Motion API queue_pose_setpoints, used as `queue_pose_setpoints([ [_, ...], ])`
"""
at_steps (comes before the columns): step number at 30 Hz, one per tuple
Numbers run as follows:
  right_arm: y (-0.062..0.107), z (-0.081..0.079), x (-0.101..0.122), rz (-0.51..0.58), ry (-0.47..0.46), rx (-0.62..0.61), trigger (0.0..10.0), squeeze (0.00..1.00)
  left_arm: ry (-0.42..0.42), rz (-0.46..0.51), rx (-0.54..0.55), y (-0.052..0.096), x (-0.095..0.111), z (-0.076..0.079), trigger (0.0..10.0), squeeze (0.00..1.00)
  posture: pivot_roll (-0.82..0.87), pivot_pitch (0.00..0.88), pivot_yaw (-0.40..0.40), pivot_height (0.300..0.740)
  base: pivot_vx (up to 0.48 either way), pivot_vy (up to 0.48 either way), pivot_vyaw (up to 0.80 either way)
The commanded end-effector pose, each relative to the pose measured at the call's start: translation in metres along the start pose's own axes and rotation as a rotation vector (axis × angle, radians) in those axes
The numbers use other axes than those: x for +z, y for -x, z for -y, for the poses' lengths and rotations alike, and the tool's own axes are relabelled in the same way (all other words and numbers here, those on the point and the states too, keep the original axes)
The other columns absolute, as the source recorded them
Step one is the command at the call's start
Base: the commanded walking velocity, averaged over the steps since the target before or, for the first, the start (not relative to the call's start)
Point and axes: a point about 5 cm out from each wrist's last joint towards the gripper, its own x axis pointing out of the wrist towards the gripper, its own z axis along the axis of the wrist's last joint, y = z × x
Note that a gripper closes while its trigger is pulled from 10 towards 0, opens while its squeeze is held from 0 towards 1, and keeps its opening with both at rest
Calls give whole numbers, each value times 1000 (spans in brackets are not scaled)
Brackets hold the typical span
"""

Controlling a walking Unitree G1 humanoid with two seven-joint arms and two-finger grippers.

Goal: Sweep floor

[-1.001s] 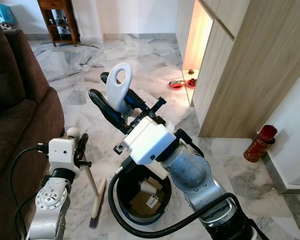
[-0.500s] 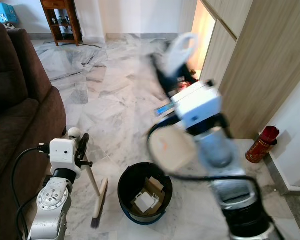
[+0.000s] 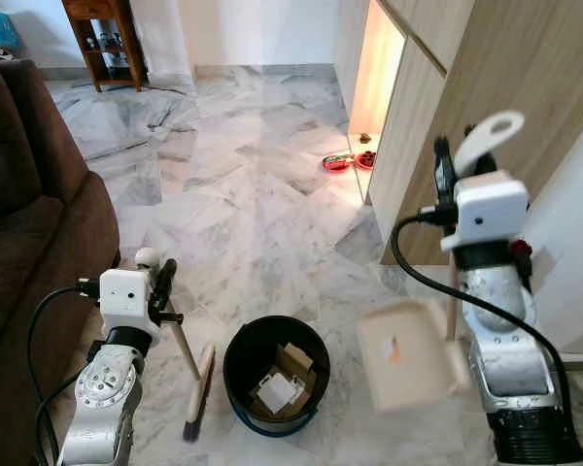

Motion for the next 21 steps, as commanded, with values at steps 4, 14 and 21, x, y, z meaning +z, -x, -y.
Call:
queue_pose_setpoints([
  [4,4,10,-9,3,15,-52,10000,0,-9,50,-12,2,11,0,9804,0,-16,58,5,740,0,0,0],
  [14,18,11,-36,-75,-11,-88,10000,0,24,33,-1,8,8,3,9843,0,-20,53,5,740,0,0,0],
  [21,21,10,-41,-83,-33,-92,10000,0,40,40,-4,8,8,7,9882,0,-29,39,11,740,0,0,0],
])
